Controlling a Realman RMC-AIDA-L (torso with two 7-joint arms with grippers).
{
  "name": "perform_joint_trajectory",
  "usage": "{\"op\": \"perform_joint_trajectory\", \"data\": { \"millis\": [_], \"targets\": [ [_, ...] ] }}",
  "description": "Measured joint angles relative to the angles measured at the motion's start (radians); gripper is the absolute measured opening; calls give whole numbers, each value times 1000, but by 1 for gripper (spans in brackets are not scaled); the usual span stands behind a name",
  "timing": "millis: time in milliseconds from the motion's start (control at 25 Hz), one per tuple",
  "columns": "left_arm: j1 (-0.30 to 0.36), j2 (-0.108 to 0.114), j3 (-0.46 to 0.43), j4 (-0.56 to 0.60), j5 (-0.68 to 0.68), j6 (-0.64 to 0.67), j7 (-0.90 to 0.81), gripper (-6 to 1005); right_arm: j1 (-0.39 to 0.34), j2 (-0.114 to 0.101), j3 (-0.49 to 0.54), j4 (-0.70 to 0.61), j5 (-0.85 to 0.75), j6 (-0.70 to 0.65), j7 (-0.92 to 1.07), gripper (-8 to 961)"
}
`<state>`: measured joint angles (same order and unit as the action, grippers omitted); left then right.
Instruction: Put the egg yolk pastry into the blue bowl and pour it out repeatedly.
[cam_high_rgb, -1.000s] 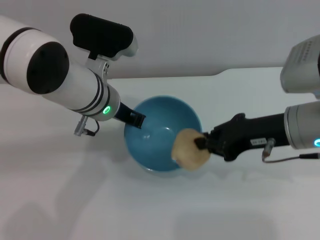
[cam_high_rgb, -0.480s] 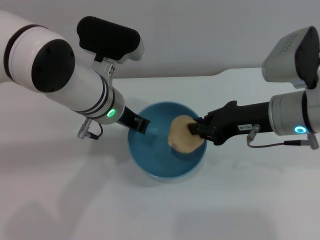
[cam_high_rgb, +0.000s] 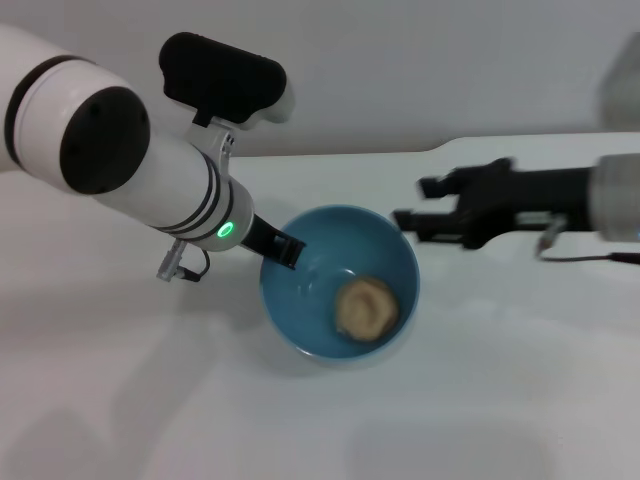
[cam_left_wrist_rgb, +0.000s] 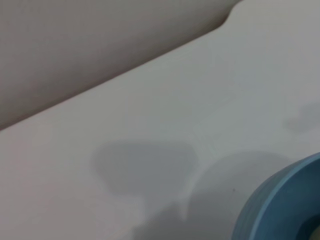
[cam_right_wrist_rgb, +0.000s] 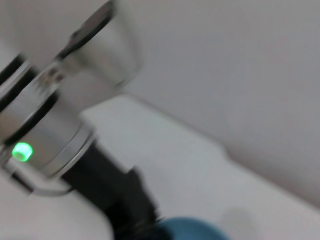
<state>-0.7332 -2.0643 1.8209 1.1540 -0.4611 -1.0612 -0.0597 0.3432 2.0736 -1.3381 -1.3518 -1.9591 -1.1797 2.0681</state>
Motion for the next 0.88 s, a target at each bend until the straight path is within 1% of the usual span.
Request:
{"op": "perform_joint_trajectory", "data": {
  "millis": [40,80,120,240,280,400,520,600,720,800,880],
  "targets": [
    [5,1,0,0,2,10,0,-1,-21,2,20,-23,8,2,0,430],
    [20,2,-1,0,5,36,3,-1,-71,6,81,-62,34,7,1,481],
    [20,2,-1,0,5,36,3,-1,-71,6,81,-62,34,7,1,490],
    [36,3,-6,2,4,74,15,-1,-132,6,176,-63,96,10,0,516],
    [58,3,-7,5,1,130,24,-1,-153,5,204,-53,116,13,-1,524],
    [87,2,-3,14,1,211,25,-1,-214,1,309,9,201,24,-40,533],
    [124,0,10,34,1,318,24,-1,-254,0,381,70,256,19,-100,533],
    [165,-1,42,57,0,436,19,-1,-277,0,420,123,290,16,-143,533],
    [230,-1,109,77,-2,638,15,-1,-291,0,447,203,311,12,-187,533],
    [277,-1,171,76,-2,823,14,-1,-289,0,453,251,312,12,-210,533],
    [317,0,240,49,-2,1018,14,-1,-281,-1,453,285,313,12,-228,533]
  ]
}}
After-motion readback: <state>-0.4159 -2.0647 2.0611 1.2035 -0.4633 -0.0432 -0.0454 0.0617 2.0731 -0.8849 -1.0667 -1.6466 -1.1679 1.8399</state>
